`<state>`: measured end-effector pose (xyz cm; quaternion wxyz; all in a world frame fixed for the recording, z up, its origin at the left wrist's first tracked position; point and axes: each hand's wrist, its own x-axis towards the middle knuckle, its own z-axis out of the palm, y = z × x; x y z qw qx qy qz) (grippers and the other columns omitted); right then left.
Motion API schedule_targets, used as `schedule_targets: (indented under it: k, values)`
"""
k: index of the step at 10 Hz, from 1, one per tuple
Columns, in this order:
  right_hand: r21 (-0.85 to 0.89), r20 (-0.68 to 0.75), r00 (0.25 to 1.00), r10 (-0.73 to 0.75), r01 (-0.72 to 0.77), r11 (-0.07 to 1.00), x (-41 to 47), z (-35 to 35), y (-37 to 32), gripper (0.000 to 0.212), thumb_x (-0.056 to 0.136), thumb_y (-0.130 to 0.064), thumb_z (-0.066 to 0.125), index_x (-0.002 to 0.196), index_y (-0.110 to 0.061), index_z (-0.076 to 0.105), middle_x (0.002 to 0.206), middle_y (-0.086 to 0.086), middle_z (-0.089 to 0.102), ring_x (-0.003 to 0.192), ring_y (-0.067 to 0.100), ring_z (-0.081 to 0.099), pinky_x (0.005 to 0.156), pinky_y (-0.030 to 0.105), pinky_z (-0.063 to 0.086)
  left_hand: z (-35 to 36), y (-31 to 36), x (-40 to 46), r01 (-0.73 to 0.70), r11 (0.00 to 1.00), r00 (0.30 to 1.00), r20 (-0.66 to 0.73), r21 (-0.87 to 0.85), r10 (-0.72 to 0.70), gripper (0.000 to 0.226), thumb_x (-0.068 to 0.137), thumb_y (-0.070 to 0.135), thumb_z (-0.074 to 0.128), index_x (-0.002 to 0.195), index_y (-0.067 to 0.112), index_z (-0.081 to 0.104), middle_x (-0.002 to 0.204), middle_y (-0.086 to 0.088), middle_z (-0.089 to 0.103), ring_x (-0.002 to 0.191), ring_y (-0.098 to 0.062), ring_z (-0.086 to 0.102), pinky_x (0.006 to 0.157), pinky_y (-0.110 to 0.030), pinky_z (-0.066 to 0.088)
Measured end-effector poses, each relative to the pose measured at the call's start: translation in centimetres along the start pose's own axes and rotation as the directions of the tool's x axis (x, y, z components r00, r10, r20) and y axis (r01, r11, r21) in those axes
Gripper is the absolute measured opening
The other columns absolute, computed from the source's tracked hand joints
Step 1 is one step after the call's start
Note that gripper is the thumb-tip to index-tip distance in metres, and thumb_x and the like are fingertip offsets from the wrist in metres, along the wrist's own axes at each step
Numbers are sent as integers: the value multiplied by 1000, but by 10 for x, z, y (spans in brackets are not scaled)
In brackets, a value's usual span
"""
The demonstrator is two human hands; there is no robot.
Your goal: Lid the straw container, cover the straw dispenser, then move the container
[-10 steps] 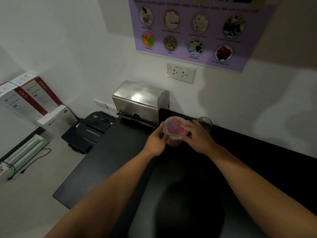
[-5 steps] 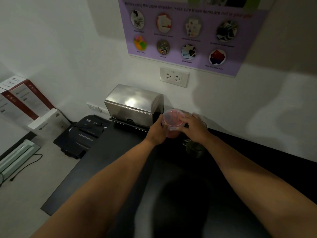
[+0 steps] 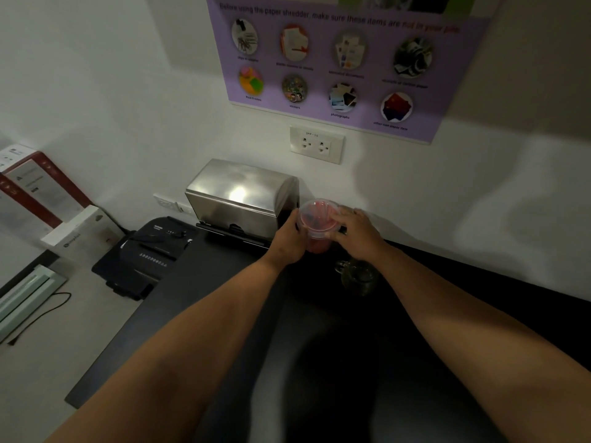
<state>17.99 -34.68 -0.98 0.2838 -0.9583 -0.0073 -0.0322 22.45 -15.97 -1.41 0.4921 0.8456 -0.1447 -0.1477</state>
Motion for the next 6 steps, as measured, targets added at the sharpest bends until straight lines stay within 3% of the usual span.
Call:
schedule_targets:
  k: [3,4,5,6]
  values:
    - [66,2,1000,-1,1,998,3,1,1,72,87,-24,81,152,-15,50,149,8,57,136,30,53,112,48,42,2,-4,2,6,1000,1000,-1,-27,-6,38,110,29,50,145,14,52,136,-16,69,125,-35,66,108,-52,51]
    - [153,-8,999,38,-36,988,-2,-3,-2,74,86,-31,82,151,-20,47,146,6,54,133,28,52,109,53,42,0,-1,0,76,997,997,4,-14,-76,56,111,40,46,159,12,37,149,-20,61,135,-39,59,115,-42,45]
    - [212,-12,1000,9,-6,977,-4,-8,-5,76,87,-40,80,151,-19,43,148,6,51,131,25,53,106,46,47,-6,-5,-5,88,995,996,0,50,-88,58,109,41,49,156,9,35,126,-19,72,128,-40,64,93,-32,45]
    - [178,-31,999,-12,18,984,-8,-18,-15,83,89,-50,74,157,-21,36,159,4,45,135,15,45,101,29,37,-24,-4,-22,68,988,998,-10,140,-68,54,108,41,52,151,11,43,94,-5,71,110,-33,71,84,-31,44]
